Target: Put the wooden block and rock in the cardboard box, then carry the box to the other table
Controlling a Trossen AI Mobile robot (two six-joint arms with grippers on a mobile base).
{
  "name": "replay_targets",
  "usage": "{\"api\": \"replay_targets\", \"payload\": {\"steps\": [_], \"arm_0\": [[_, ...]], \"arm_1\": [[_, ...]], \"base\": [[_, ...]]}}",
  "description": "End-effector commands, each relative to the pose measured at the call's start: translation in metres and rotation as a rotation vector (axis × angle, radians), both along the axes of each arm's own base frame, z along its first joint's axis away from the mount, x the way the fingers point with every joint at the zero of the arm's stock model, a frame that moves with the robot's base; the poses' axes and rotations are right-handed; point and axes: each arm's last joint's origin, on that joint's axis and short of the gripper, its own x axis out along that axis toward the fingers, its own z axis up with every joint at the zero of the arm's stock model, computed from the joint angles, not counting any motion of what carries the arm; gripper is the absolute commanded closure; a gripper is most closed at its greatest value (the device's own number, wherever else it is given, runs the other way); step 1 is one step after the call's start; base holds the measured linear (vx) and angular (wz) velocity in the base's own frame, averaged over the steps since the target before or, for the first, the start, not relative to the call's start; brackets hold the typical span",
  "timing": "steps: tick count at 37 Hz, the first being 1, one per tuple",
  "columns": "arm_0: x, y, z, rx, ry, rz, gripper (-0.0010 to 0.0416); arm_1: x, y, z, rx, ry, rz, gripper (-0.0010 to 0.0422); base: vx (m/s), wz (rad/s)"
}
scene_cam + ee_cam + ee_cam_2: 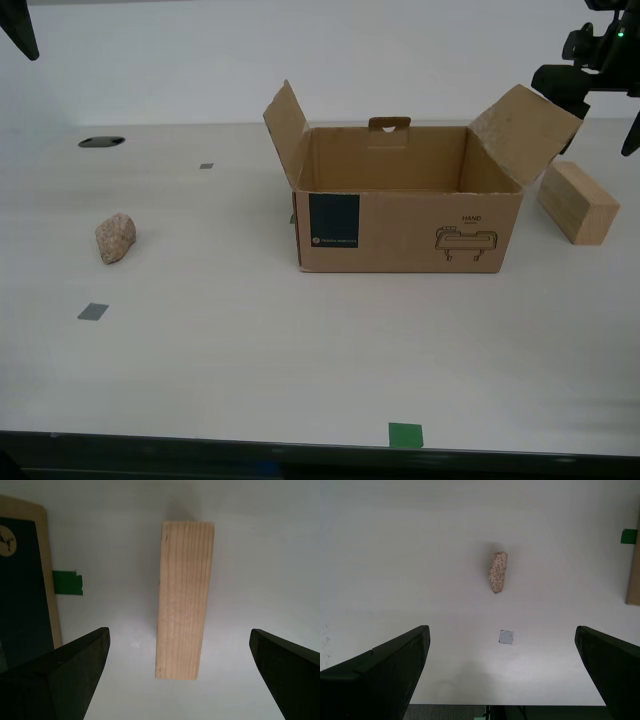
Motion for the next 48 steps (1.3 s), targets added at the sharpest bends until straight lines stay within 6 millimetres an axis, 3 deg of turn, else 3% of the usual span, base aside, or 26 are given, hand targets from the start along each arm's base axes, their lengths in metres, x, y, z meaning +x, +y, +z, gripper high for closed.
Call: {"api": "replay_targets", "payload": {"steps": [1, 12, 27, 42, 48], "arm_0": [[0.001, -0.001, 0.0, 0.004, -0.008, 0.001, 0.0016], [0.0, -0.001, 0.0, 0.007, -0.006, 0.0, 0.0017], [0.005, -0.002, -0.05, 0.021, 0.16, -0.002, 0.0016], [0.008, -0.003, -0.05, 0.018, 0.125, -0.004, 0.0016], [0.008, -0.005, -0.05, 0.018, 0.126, -0.008, 0.0017]], "arm_1": [[-0.001, 0.0, 0.0, 0.002, 0.007, -0.004, 0.0014], [-0.001, 0.0, 0.0, 0.002, 0.006, -0.004, 0.0014], [-0.002, 0.0, 0.0, 0.002, 0.015, -0.004, 0.0014], [0.001, 0.0, -0.002, 0.006, -0.001, -0.017, 0.0014], [0.003, 0.0, -0.02, 0.007, 0.0, -0.022, 0.0014]], "base": [[0.0, 0.0], [0.0, 0.0], [0.0, 0.0], [0.0, 0.0], [0.0, 0.0]]}}
